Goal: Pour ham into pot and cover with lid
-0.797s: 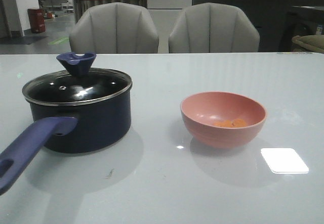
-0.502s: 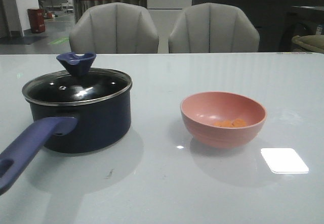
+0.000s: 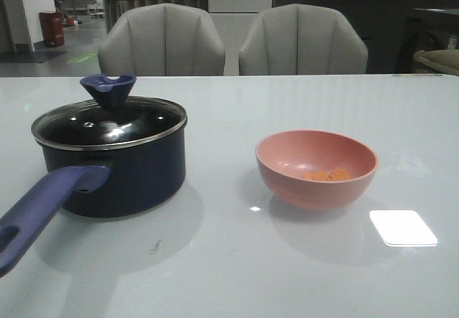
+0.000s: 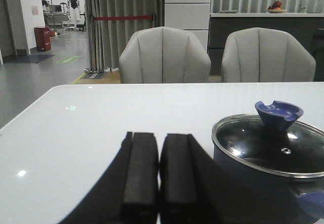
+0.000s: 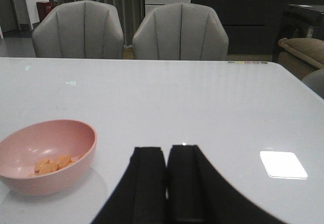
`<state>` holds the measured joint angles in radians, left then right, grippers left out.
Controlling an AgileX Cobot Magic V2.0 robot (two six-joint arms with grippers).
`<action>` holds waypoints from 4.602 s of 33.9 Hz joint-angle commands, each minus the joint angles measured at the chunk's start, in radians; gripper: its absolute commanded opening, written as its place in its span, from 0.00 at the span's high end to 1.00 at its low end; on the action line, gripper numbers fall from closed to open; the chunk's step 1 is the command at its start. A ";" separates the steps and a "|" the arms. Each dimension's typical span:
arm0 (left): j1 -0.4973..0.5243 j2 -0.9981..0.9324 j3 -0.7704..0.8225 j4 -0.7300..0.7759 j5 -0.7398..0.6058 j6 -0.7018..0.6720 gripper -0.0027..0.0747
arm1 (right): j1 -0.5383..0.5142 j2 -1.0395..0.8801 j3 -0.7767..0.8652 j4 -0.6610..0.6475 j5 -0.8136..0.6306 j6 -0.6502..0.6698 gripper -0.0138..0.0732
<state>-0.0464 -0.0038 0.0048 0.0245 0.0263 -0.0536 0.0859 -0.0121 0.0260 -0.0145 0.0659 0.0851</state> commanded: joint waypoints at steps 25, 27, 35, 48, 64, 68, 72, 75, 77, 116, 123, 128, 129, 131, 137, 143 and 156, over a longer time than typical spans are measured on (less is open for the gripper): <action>-0.004 0.283 -0.453 -0.049 0.224 -0.013 0.82 | -0.006 -0.018 -0.004 -0.009 -0.088 -0.008 0.67; -0.004 0.314 -0.462 -0.054 0.243 -0.013 0.82 | -0.006 -0.018 -0.004 -0.009 -0.088 -0.008 0.67; -0.004 0.421 -0.459 -0.052 0.240 -0.013 0.82 | -0.006 -0.018 -0.004 -0.009 -0.088 -0.008 0.67; -0.004 0.463 -0.459 -0.025 0.259 -0.013 0.41 | -0.006 -0.018 -0.004 -0.009 -0.088 -0.008 0.67; -0.017 0.718 -0.717 -0.055 0.555 -0.013 0.07 | -0.006 -0.018 -0.004 -0.009 -0.088 -0.008 0.67; -0.019 0.868 -0.868 -0.095 0.661 -0.013 0.07 | -0.006 -0.018 -0.004 -0.009 -0.088 -0.008 0.67; -0.040 1.020 -0.984 -0.119 0.717 -0.013 0.07 | -0.006 -0.018 -0.004 -0.009 -0.088 -0.008 0.67; -0.097 1.125 -1.065 -0.119 0.743 -0.013 0.07 | -0.006 -0.018 -0.004 -0.009 -0.088 -0.008 0.67; -0.144 1.185 -1.119 -0.119 0.758 -0.013 0.07 | -0.006 -0.018 -0.004 -0.009 -0.088 -0.008 0.67; -0.417 1.857 -1.716 0.104 1.086 -0.328 0.08 | -0.006 -0.018 -0.004 -0.009 -0.088 -0.008 0.67; -0.407 1.875 -1.716 0.080 1.114 -0.334 0.17 | -0.006 -0.018 -0.004 -0.009 -0.088 -0.008 0.67; -0.407 1.878 -1.716 0.071 1.105 -0.334 0.44 | -0.006 -0.018 -0.004 -0.009 -0.088 -0.008 0.67; -0.407 1.878 -1.719 0.069 1.105 -0.334 0.50 | -0.006 -0.018 -0.004 -0.009 -0.088 -0.008 0.67; -0.407 1.878 -1.726 0.069 1.105 -0.334 0.58 | -0.006 -0.018 -0.004 -0.009 -0.088 -0.008 0.67; -0.407 1.871 -1.784 0.074 1.134 -0.334 0.65 | -0.006 -0.018 -0.004 -0.009 -0.088 -0.008 0.67; -0.405 1.830 -1.818 0.085 1.138 -0.316 0.65 | -0.006 -0.018 -0.004 -0.009 -0.088 -0.008 0.67; -0.196 1.728 -1.780 0.094 1.201 -0.235 0.65 | -0.006 -0.018 -0.004 -0.009 -0.088 -0.008 0.67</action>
<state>-0.2964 1.8116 -1.7667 0.1000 1.2466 -0.3087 0.0859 -0.0121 0.0260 -0.0145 0.0659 0.0851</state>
